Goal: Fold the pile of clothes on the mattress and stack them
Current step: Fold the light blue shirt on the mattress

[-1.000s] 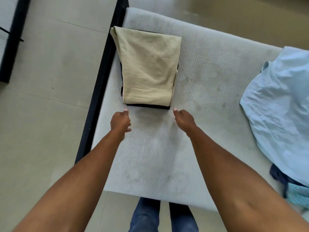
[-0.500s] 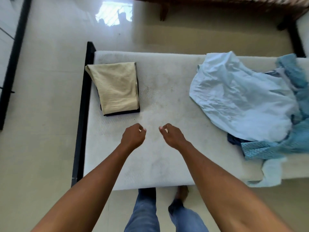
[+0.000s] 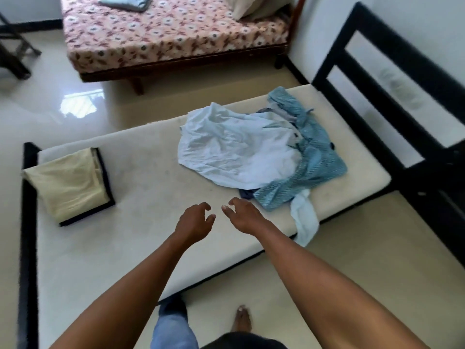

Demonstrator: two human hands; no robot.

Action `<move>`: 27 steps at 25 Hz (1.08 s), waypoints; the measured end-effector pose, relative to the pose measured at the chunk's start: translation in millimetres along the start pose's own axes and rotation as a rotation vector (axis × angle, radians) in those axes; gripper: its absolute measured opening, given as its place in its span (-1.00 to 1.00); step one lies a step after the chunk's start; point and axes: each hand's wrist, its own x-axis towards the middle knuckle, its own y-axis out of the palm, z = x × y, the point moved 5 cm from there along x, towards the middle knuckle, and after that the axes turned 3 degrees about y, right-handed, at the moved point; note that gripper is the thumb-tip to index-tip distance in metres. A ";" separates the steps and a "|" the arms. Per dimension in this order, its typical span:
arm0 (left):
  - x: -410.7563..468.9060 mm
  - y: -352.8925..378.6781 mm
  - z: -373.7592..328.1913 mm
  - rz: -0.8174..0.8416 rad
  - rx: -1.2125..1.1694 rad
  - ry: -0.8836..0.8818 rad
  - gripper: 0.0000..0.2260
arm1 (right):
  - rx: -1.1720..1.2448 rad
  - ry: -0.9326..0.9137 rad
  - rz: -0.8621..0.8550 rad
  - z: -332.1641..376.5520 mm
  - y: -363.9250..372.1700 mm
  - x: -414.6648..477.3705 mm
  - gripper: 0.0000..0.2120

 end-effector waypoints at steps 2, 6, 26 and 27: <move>1.9 15.6 -44.1 0.017 0.028 0.062 -0.62 | -0.033 0.002 -0.019 -38.8 -34.4 -12.2 -0.43; 20.3 29.3 -105.0 0.060 0.140 0.182 -0.60 | -0.021 0.099 -0.050 -112.1 -96.1 -11.8 -0.46; 337.6 74.8 -198.5 0.106 0.067 -0.038 -0.60 | -0.202 0.098 0.182 -242.7 -262.4 286.3 -0.48; 348.3 78.3 -196.9 0.110 0.042 -0.090 -0.59 | -0.229 0.069 0.204 -240.1 -271.3 306.8 -0.47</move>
